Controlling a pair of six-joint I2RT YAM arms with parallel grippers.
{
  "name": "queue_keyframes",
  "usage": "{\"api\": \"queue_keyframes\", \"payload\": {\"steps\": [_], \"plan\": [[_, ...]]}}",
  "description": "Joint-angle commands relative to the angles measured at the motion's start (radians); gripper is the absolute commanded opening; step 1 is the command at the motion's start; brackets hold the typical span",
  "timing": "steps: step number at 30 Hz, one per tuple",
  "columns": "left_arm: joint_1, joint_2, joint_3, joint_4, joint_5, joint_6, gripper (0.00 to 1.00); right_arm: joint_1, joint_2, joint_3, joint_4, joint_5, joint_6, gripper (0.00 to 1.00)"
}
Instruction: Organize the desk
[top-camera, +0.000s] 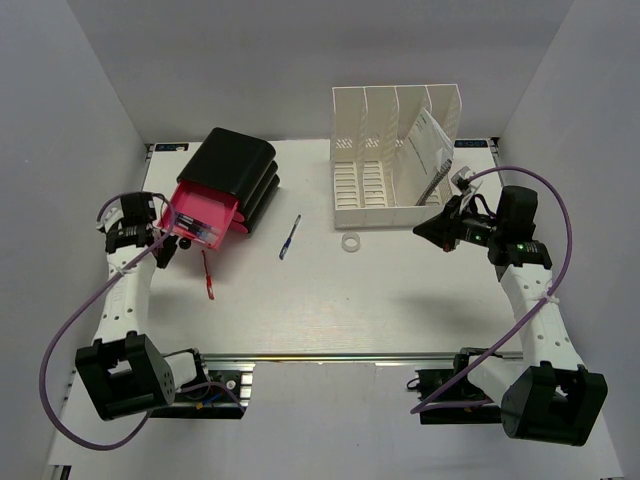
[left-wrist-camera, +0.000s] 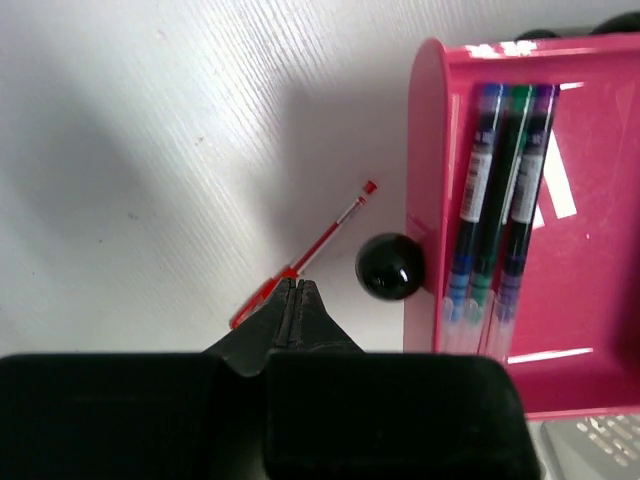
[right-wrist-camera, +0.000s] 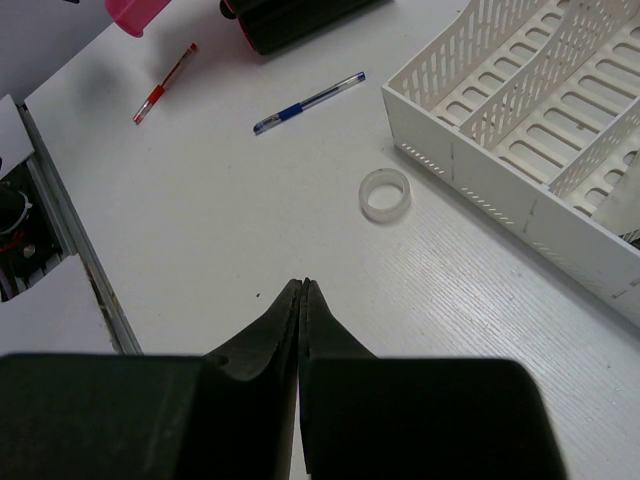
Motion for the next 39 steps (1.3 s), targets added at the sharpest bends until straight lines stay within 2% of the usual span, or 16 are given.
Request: {"api": "queue_keyframes", "payload": {"steps": [1, 8, 16, 33, 35, 39], "plan": [[0.033, 0.008, -0.021, 0.055, 0.017, 0.012, 0.00, -0.005, -0.016, 0.001, 0.000, -0.023, -0.019, 0.02], [0.052, 0.029, -0.101, 0.162, 0.147, 0.027, 0.00, -0.006, -0.017, 0.001, 0.000, -0.020, -0.022, 0.02], [0.052, 0.049, -0.141, 0.233, 0.198, 0.032, 0.00, -0.005, -0.016, 0.001, 0.000, -0.016, -0.025, 0.02], [0.061, 0.108, -0.087, 0.256, 0.213, 0.018, 0.20, -0.005, -0.014, 0.001, -0.003, -0.009, -0.030, 0.02], [0.061, 0.106, -0.082, 0.258, 0.211, 0.018, 0.29, -0.006, -0.014, 0.001, -0.003, -0.007, -0.030, 0.02], [0.061, 0.105, -0.075, 0.265, 0.216, 0.020, 0.36, -0.006, -0.013, 0.001, -0.003, -0.006, -0.031, 0.02]]}}
